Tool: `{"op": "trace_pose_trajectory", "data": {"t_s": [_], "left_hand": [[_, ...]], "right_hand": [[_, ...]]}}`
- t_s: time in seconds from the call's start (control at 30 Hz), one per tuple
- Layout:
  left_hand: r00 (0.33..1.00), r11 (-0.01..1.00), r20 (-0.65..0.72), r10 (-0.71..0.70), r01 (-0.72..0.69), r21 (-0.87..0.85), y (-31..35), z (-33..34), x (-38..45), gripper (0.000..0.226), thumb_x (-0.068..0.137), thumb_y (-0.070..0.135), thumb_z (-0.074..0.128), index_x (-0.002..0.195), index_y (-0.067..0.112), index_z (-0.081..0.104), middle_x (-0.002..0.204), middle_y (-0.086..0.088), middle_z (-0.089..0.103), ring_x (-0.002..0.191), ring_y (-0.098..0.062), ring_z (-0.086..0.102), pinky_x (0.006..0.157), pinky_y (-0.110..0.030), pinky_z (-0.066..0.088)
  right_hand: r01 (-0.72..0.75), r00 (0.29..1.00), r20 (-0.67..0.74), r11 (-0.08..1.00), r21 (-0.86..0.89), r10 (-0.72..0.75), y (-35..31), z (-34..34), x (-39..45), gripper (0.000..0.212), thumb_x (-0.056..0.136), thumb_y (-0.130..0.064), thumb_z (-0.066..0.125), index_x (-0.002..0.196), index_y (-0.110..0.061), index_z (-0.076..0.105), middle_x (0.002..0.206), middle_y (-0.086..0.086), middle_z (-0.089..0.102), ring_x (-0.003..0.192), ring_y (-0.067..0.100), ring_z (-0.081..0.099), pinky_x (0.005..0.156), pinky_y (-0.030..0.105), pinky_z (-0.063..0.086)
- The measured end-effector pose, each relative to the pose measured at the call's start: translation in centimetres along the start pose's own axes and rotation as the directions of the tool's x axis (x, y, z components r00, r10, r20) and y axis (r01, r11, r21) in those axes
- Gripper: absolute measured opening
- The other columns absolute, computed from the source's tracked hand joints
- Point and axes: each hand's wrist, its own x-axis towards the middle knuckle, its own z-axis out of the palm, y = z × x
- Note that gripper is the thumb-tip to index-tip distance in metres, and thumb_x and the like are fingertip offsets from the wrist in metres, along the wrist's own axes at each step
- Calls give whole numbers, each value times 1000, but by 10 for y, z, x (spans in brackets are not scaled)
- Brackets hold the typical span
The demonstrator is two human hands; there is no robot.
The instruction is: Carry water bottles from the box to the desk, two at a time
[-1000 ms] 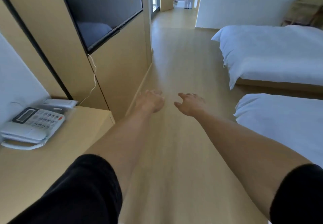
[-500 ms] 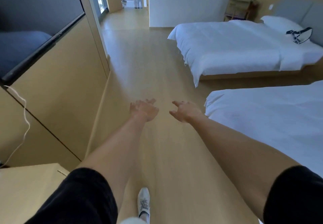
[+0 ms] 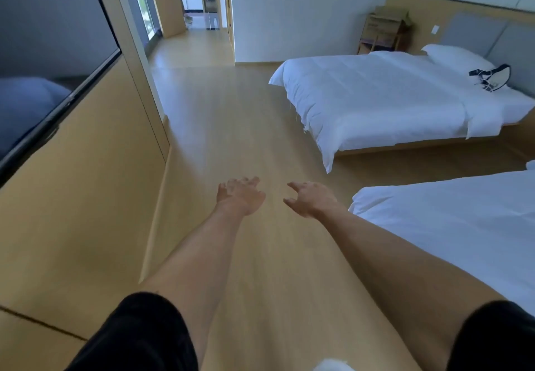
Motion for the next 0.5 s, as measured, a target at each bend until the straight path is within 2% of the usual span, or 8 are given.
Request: {"op": "trace_pose_trajectory", "data": {"t_s": [0.2, 0.5], "left_hand": [[1000, 1000, 5, 12, -12, 12, -4, -19, 94, 52, 102, 41, 32, 153, 31, 33, 158, -3, 37, 143, -28, 37, 116, -43, 28], [998, 998, 29, -56, 56, -17, 3, -51, 255, 51, 104, 37, 32, 154, 30, 33, 159, -4, 36, 144, -28, 35, 119, -45, 25]], "right_hand": [[-17, 1000, 6, 1000, 3, 17, 10, -18, 90, 58, 102, -54, 38, 154, -30, 31, 151, 9, 45, 139, 27, 43, 111, 42, 37], [27, 1000, 10, 1000, -5, -27, 38, -58, 267, 60, 100, -56, 40, 154, -31, 31, 152, 8, 45, 139, 26, 42, 113, 41, 36]]}}
